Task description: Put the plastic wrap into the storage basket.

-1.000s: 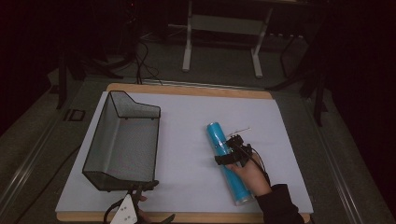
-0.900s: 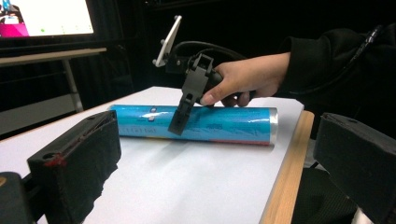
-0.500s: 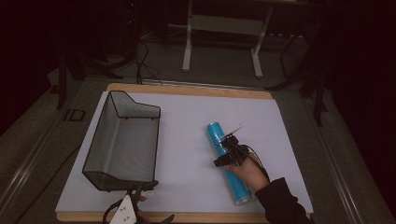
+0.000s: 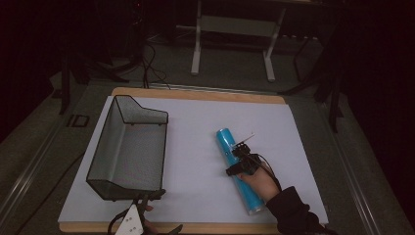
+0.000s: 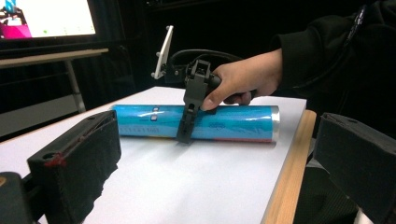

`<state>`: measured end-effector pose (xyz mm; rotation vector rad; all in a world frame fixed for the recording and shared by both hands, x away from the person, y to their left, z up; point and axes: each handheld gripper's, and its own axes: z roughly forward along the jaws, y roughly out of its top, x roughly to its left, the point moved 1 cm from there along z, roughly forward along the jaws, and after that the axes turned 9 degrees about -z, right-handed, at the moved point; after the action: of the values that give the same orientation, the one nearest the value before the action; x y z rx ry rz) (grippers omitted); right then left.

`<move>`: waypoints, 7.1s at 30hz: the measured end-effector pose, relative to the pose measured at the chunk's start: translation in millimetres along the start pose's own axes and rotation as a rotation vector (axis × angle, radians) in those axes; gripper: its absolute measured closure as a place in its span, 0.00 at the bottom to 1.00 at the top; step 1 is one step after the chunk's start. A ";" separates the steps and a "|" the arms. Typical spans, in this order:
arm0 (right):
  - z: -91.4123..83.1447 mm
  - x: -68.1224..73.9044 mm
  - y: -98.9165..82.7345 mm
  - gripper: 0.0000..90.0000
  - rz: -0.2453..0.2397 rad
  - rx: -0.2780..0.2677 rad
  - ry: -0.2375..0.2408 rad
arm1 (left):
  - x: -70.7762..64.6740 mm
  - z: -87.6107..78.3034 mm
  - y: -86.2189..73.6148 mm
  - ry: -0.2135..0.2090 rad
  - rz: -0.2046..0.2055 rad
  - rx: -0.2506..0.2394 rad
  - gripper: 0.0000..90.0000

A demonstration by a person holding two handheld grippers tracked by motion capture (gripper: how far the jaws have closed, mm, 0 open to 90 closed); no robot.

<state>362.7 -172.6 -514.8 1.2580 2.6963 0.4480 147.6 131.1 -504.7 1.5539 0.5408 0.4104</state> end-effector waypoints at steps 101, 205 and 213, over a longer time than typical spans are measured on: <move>-22.4 170.8 179.8 0.35 0.162 -0.423 0.400 | -3.5 -17.1 3.9 0.082 0.037 -0.039 0.01; -54.1 86.8 50.5 0.15 -0.281 -0.759 0.040 | -3.4 -5.9 -1.5 0.058 0.023 0.010 0.01; -56.4 73.7 17.5 0.15 -0.293 -0.783 0.020 | -4.7 -4.6 -1.8 0.059 0.017 0.010 0.01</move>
<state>314.4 -117.3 -455.3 0.6254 2.2561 1.2928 141.0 132.2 -505.9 1.5611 0.5760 0.4684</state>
